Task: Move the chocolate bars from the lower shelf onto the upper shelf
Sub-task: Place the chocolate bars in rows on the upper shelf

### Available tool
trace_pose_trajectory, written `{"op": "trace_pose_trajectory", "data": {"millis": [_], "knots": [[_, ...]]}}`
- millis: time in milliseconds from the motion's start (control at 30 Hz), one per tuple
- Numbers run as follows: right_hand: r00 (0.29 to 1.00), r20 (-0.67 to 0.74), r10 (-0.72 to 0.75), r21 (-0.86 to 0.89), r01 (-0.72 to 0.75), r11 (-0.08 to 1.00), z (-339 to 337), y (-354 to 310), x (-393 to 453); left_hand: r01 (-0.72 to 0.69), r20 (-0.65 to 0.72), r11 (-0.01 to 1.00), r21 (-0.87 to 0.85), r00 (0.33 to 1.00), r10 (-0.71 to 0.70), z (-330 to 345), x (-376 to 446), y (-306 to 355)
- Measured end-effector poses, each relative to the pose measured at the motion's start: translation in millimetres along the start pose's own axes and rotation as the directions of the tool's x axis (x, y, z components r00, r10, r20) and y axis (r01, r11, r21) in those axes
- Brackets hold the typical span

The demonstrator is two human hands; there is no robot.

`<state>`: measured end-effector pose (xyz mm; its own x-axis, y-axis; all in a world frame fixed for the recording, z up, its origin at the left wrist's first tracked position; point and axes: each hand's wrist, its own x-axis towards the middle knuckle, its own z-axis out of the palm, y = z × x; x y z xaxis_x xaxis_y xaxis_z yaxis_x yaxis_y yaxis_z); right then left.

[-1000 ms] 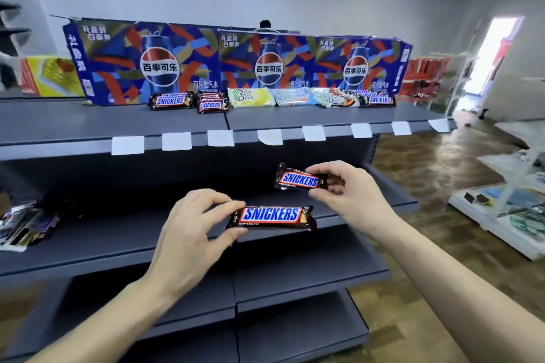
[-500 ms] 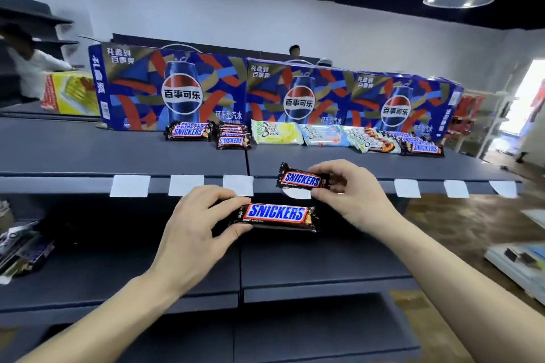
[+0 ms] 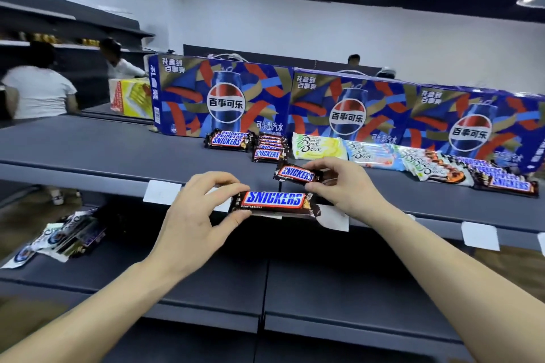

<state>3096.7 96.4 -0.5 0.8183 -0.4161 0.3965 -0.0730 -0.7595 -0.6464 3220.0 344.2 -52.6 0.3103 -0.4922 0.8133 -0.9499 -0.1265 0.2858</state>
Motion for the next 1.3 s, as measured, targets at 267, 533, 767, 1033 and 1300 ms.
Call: {"op": "trace_pose_trajectory", "data": {"millis": [267,533,767,1033,1300], "knots": [[0.999,0.029,-0.044,-0.083,0.046,0.996,21.5,11.8,40.9,-0.102,0.053,0.994,0.049,0.994,0.100,2.2,32.5,-26.6],[0.996,0.070,-0.060,-0.220,0.074,0.973,42.0,10.2,74.8,-0.154,0.080,0.969,0.195,0.987,0.141,7.0,53.5,-48.8],[0.992,0.033,-0.118,-0.340,0.122,0.932,49.0,19.6,93.3,-0.285,0.182,0.883,0.374,0.956,0.232,10.1,60.5,-74.8],[0.998,-0.040,-0.045,-0.395,0.026,0.918,57.0,25.1,107.5,-0.260,0.163,0.940,0.223,0.960,0.227,16.0,65.1,-82.7],[0.999,-0.052,0.012,-0.321,-0.028,0.947,57.9,26.3,109.9,-0.331,0.177,0.922,0.200,0.938,0.298,19.9,70.7,-92.8]]}}
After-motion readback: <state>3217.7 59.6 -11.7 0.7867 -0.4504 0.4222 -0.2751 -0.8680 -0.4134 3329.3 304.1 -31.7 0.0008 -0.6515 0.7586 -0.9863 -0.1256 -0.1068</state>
